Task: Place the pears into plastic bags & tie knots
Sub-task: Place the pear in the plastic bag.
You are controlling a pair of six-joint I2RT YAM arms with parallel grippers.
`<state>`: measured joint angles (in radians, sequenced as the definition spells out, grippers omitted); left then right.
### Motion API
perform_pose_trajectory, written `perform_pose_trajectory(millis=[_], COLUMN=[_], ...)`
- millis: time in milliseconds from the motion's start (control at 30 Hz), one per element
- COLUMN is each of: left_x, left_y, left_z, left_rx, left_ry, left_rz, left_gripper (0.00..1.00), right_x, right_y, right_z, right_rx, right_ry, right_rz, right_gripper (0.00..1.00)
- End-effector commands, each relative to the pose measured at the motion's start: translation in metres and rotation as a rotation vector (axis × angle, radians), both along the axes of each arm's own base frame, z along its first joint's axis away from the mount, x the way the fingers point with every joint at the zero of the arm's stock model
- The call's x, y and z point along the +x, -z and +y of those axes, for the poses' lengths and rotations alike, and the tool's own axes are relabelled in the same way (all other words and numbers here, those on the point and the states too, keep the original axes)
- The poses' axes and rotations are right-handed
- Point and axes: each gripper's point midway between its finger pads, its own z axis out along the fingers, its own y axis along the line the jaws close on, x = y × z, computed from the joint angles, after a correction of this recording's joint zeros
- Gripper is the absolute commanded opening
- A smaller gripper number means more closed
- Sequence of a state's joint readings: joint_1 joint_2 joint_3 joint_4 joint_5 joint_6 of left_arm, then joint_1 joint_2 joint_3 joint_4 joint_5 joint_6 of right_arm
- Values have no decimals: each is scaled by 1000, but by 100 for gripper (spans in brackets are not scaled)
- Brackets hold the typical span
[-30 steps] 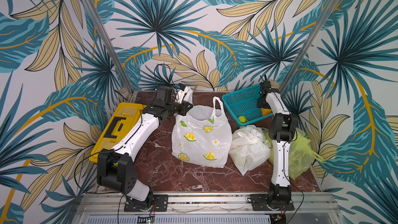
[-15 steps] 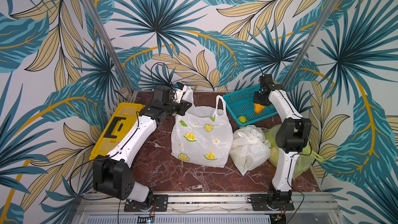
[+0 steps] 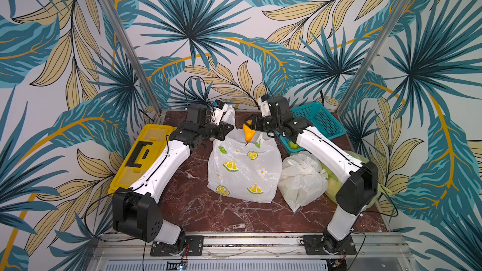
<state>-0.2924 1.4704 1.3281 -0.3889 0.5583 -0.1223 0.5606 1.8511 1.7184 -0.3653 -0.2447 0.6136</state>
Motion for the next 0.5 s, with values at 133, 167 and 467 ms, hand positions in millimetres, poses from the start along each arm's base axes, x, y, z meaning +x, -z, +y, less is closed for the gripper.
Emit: perform_pose_trajectory(millis=[133, 167, 467], left_x=[-3, -4, -3], left_y=[-7, -5, -5], left_z=[1, 2, 0], left_rx=[31, 37, 25], left_ry=[8, 8, 16], left_rz=[-64, -66, -70], left_gripper=[0, 0, 0], right_x=[7, 3, -21], right_y=[75, 85, 87], right_z=[15, 8, 9], right_rx=[52, -20, -112], right_ry=[54, 47, -108], right_rz=[162, 167, 191], right_gripper=[23, 26, 43])
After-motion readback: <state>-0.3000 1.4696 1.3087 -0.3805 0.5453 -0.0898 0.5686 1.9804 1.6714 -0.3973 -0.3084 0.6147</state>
